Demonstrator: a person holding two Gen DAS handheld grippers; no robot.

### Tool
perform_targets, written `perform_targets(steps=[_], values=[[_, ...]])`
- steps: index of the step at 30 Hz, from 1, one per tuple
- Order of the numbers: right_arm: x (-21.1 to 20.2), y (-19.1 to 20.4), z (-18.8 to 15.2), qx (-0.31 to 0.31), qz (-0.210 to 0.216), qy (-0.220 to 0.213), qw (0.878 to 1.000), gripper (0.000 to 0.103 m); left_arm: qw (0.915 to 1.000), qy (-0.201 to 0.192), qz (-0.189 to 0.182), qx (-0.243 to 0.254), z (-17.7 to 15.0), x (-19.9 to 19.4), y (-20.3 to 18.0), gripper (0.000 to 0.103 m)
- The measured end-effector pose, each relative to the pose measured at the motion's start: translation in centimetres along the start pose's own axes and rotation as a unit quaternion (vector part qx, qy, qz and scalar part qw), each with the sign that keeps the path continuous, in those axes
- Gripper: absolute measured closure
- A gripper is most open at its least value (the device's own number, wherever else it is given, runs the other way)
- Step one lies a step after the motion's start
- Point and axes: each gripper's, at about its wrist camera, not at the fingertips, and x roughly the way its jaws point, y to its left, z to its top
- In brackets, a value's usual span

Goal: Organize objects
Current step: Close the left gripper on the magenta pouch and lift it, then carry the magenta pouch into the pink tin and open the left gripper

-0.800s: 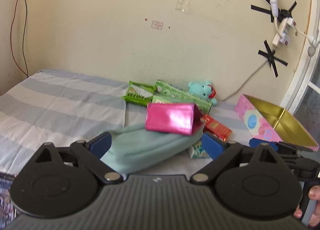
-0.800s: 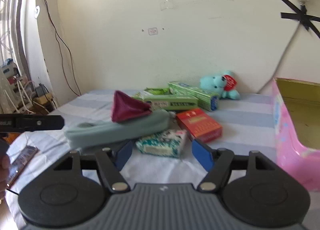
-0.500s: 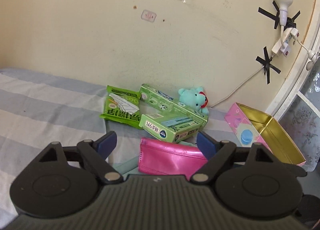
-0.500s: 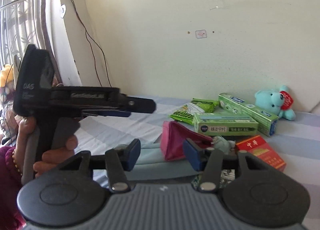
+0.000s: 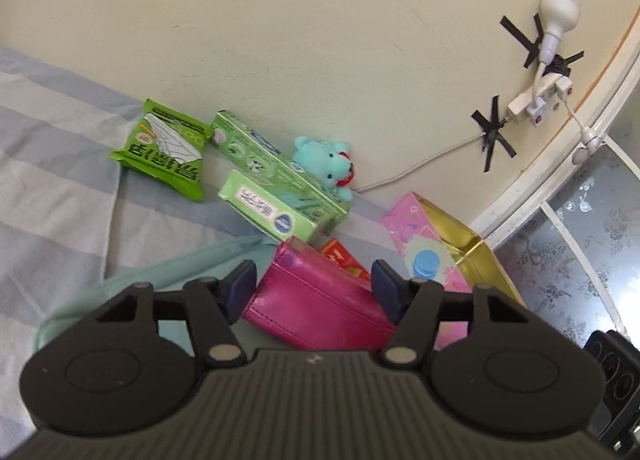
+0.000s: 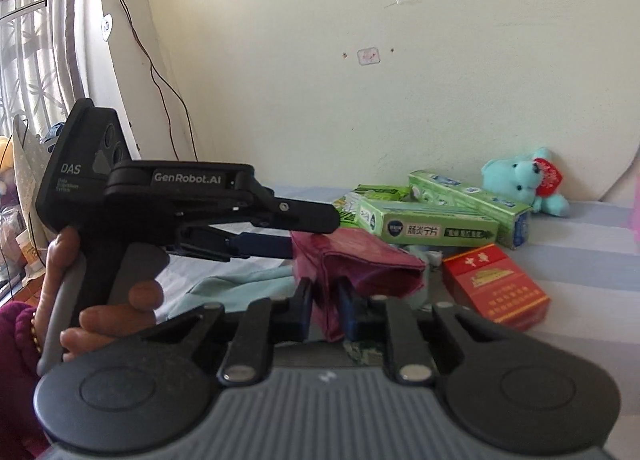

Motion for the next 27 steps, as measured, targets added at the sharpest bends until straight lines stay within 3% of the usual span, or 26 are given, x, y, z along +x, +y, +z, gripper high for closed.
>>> perform_targets(steps=[7, 12, 17, 21, 27], values=[[-6.9, -0.9, -2.3, -0.014, -0.054, -0.064, 0.996, 0.088, 0.9985, -0.005, -0.01, 0.054, -1.2, 1.2, -6.3, 0.044], [-11.4, -3.2, -1.7, -0.008, -0.097, -0.121, 0.988, 0.088, 0.9932, -0.005, -0.049, 0.106, -1.1, 3.6, -11.6, 0.043], [-14.9, -6.6, -2.0, -0.002, -0.168, -0.162, 0.972, 0.087, 0.9861, 0.023, -0.094, 0.135, -1.7, 8.7, -17.0, 0.043], [-16.4, -9.4, -2.7, 0.009, -0.224, -0.17, 0.959, 0.087, 0.9811, 0.053, -0.111, 0.149, -2.6, 13.5, -19.3, 0.043], [-16.2, -12.4, -4.1, 0.046, -0.259, -0.151, 0.953, 0.082, 0.977, 0.1, -0.103, 0.158, -4.1, 18.3, -20.0, 0.043]])
